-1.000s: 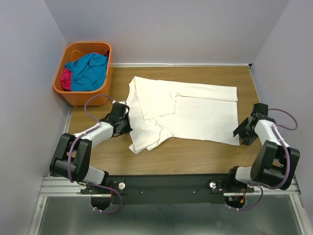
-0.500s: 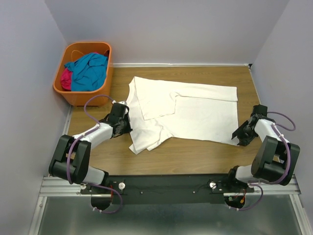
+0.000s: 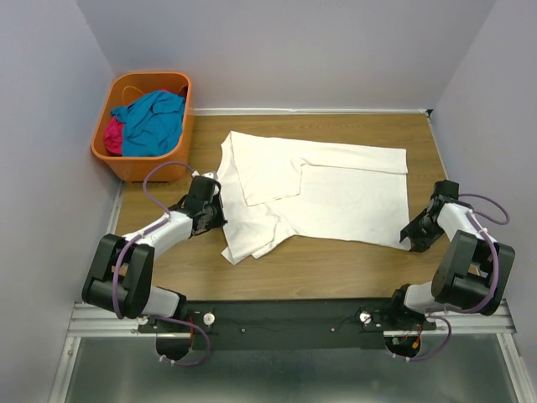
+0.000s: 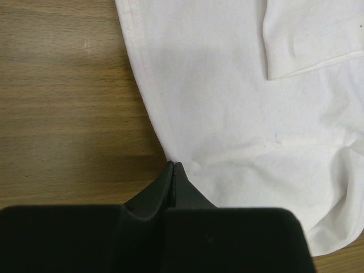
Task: Fold and stack the t-shirts
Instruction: Fold the tshirt
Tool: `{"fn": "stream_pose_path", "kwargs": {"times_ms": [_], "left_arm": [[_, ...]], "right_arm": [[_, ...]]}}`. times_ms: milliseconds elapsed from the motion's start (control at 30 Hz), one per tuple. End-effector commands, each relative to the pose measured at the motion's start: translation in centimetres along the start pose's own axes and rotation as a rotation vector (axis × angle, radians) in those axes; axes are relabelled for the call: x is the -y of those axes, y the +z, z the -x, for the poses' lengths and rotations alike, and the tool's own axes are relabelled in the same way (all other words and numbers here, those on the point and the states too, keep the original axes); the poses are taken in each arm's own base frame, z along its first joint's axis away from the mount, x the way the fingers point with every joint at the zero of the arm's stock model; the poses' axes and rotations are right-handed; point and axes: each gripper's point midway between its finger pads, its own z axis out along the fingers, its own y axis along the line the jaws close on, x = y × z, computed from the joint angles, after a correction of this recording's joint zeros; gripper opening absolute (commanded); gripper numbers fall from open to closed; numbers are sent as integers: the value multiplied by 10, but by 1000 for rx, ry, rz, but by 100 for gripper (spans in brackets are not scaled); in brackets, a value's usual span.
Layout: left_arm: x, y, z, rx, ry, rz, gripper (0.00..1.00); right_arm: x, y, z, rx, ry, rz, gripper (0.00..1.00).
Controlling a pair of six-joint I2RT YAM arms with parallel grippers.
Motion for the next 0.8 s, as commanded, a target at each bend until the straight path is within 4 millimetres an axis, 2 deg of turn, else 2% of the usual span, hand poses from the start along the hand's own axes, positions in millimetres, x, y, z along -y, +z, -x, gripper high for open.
{"fn": "stream_pose_path", "kwargs": {"times_ms": [0, 333, 433, 633, 767], "left_arm": [[2, -3, 3, 17, 14, -15, 0], [2, -2, 2, 15, 13, -19, 0], [3, -2, 2, 15, 13, -19, 0], [2, -2, 0, 4, 14, -17, 0], [6, -6, 4, -3, 18, -22, 0]], "right_arm": [[5, 1, 0, -25, 33, -33, 47], [6, 17, -11, -65, 65, -23, 46], [6, 19, -12, -69, 71, -19, 39], [6, 20, -10, -70, 69, -22, 10], [1, 10, 1, -33, 55, 3, 0]]}}
